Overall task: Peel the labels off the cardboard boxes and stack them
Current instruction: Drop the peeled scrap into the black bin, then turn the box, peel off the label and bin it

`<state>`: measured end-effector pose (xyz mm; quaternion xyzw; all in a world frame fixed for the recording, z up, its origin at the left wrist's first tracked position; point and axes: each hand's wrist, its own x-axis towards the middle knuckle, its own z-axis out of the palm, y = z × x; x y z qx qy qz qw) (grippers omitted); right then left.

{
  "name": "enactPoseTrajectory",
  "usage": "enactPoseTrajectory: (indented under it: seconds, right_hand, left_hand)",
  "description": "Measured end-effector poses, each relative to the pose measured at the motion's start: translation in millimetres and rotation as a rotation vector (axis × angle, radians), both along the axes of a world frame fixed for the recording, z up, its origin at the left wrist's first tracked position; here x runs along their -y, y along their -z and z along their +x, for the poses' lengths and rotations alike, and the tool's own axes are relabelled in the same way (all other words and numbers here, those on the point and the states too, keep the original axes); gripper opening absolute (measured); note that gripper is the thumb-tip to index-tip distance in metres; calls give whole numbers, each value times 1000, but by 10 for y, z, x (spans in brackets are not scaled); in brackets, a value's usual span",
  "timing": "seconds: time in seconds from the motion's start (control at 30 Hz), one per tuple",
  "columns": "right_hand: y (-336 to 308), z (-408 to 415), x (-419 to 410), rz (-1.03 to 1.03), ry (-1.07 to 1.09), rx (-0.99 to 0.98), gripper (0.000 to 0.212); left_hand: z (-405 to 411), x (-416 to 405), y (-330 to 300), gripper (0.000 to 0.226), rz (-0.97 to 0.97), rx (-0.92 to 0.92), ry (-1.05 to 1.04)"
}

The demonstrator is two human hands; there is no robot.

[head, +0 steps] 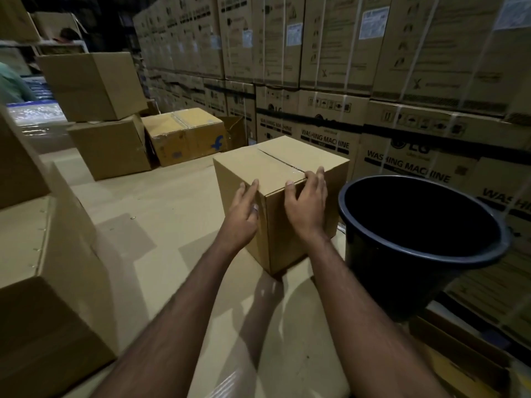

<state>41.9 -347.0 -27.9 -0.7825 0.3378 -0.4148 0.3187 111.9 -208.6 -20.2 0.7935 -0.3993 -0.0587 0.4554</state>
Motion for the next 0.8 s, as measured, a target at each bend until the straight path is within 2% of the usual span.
enactPoseTrajectory:
  seconds: [0.23,0.5,0.63,0.8]
  right_hand:
    - [-12,86,175,51,60,79,56]
    - [-47,42,130,44,66,6,62]
    - [-120,-104,-192,-191,-70,60,58]
    - [-222,-334,-812,-414,-235,240,29]
  left_hand:
    - [-10,220,-6,59,4,-5,35]
    - [-28,157,-40,63,73,-1,47]
    - [-97,-143,-111,63,10,87,12]
    - [-231,-1020,-186,37,-226,172,-64]
